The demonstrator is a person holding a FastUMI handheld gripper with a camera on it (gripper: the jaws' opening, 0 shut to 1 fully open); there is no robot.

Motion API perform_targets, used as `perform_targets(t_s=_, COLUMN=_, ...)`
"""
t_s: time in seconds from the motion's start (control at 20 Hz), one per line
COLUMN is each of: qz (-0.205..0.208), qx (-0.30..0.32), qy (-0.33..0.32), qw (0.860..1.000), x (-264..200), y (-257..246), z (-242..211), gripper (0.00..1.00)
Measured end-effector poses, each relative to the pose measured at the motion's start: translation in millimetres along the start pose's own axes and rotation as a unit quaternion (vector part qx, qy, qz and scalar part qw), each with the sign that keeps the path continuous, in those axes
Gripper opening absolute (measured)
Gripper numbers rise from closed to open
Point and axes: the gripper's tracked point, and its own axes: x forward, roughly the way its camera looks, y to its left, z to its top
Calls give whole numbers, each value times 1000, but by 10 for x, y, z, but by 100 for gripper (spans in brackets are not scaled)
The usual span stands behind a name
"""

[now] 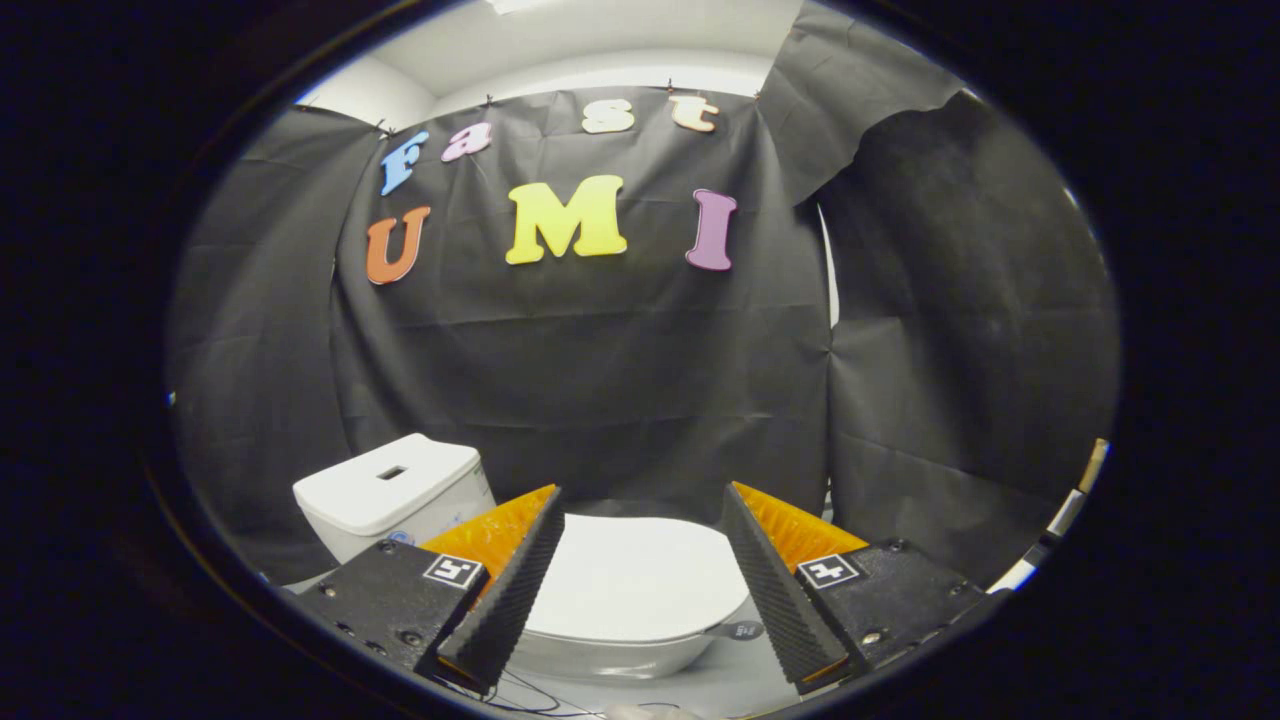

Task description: Open the toilet lid.

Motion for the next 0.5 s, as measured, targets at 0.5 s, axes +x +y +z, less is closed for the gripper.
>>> perform_targets(t_s=0.5, qz=32, qx=35, qy=4, qw=999, x=327, y=-220, z=-17, gripper=99)
